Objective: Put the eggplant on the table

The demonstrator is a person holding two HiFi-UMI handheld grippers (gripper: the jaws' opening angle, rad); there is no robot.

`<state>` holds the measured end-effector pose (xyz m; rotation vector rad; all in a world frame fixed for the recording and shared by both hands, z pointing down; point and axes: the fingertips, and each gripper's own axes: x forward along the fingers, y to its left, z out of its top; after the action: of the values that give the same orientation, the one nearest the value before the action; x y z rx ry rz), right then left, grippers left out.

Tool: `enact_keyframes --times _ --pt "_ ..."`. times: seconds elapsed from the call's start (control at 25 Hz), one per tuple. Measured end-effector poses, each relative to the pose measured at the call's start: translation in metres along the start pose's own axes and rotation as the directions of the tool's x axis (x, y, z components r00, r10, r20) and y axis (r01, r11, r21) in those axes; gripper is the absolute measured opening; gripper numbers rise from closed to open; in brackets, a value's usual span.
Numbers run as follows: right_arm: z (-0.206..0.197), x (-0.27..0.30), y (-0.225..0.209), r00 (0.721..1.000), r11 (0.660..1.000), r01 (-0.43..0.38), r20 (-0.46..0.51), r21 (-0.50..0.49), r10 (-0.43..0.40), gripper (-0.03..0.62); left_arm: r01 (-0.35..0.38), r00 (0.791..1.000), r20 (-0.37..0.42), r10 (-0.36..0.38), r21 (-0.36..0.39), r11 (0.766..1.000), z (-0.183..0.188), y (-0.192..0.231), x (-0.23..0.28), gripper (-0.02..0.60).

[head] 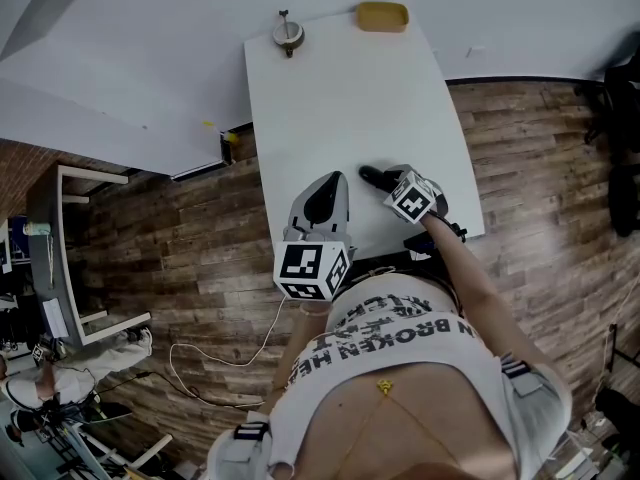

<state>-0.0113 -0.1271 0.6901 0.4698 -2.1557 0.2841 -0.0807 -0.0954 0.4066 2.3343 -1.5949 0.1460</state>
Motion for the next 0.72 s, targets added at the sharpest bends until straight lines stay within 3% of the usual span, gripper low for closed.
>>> enact_keyframes --times 0.72 --pt "-0.0030 0.0013 0.0006 1.000 1.000 -0.007 -0.004 -0.002 0.007 0.175 -0.009 1.000 0.000 0.009 -0.001 1.000 -0.0030 0.0010 -0.0039 -0.002"
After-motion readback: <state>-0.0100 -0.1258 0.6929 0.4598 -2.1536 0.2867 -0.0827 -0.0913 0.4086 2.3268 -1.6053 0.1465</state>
